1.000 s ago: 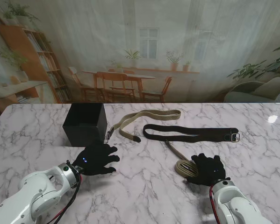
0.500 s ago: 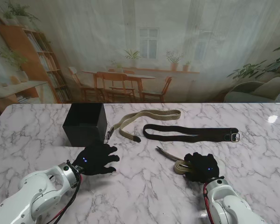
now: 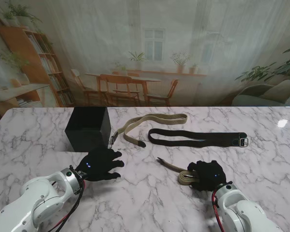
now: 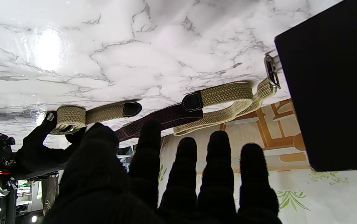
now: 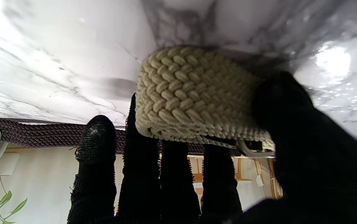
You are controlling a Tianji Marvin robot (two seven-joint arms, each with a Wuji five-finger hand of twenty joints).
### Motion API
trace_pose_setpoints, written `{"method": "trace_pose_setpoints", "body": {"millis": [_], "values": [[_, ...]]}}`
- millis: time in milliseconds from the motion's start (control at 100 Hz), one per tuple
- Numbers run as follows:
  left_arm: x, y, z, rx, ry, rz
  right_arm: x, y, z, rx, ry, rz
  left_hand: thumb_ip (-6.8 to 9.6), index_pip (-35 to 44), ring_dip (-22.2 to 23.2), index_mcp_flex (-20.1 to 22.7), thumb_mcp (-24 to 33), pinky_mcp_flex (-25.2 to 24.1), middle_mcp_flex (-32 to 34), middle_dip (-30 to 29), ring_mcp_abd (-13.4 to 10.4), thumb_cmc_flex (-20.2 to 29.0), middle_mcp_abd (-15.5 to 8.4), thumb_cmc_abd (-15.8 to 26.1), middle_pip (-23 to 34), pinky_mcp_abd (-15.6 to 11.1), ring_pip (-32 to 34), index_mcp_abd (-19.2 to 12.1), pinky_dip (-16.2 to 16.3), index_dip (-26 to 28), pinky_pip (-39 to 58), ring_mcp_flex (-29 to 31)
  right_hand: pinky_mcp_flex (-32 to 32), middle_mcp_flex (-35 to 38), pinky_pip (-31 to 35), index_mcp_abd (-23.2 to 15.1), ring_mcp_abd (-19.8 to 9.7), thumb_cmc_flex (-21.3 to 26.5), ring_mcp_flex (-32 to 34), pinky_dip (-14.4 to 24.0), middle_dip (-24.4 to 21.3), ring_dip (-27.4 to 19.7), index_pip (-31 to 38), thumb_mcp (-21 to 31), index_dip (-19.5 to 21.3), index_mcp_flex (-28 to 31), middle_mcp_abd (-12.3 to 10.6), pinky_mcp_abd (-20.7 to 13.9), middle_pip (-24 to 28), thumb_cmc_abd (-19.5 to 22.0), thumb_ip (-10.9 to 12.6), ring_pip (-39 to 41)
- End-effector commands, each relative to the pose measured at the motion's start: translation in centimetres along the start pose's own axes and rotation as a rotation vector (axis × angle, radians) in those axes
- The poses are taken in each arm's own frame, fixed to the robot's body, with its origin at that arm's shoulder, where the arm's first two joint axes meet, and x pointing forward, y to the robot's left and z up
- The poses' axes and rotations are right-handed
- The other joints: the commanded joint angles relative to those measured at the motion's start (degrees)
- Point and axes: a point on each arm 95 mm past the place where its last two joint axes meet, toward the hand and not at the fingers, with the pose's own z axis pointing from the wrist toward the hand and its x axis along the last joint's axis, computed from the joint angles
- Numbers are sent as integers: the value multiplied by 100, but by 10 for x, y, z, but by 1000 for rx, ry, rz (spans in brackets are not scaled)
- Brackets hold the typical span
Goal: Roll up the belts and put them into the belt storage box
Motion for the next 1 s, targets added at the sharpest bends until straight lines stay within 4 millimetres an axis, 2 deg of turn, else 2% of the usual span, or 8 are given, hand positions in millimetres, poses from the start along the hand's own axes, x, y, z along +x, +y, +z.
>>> {"method": "trace_pose_setpoints", "body": {"millis": [0,80,190,460,620,820,990], "values": [[2,3,5,-24,7,-13,-1,-5,-2,10,11,-18,41,-276,-22,-317,-92,-68,-152,-64,-16,-33,-21,243,-71,192,-113,129,-59,-251,-135,-25,8,-96,16,-1954,-308,791,143,24,-10,111,652,930,207,429,-66,-95,-70,515,345,416],[2,5,11,-32,10,-34,1,-5,-2,0,35,-5,47,-519,-14,-782,-93,-49,-166,-58,-35,-52,-33,260,-62,176,-100,290,-49,-405,-112,-7,133,181,61,-1973,-342,916,309,39,31,132,745,995,242,626,-119,-131,33,478,353,479],[3,6,18,-41,16,-51,3,-3,-1,-12,64,-5,55,-802,-2,-1100,-94,-23,-216,-62,-42,-81,-16,234,-58,161,-89,424,-28,-680,-68,12,191,296,79,-2009,-373,1000,385,36,65,135,809,1041,235,794,-150,-186,12,470,350,487],[8,9,35,-85,43,-79,11,0,3,-15,147,10,50,-922,-39,-1141,-91,-28,-581,-349,-31,-127,143,135,-369,150,-137,375,-45,-941,-79,-42,235,422,85,-2057,-405,1138,464,13,116,129,874,1160,263,1008,-211,-238,-84,532,380,448],[13,10,46,-115,78,-96,13,3,6,-19,171,19,46,-1188,-18,-1612,-89,24,-749,-511,-20,-134,112,154,-416,90,-97,165,26,-1168,48,-54,222,408,70,-2061,-412,1100,448,-5,129,124,866,1159,267,985,-209,-251,-137,533,380,407],[21,16,55,-144,104,-119,19,4,10,-14,194,24,52,-1406,49,-1992,-105,106,-1006,-521,-15,-178,160,-134,-397,28,-10,278,106,-1364,193,-24,223,416,70,-2037,-427,1072,454,-16,136,118,847,1137,246,930,-213,-252,-156,533,364,378],[24,20,66,-171,115,-127,22,5,13,-16,208,38,85,-1469,102,-2107,-23,179,-1247,-595,-2,-46,340,-235,-454,-58,64,373,127,-1467,277,-7,223,431,73,-2029,-423,1075,476,-23,139,121,854,1130,229,940,-217,-252,-165,522,361,378]]}}
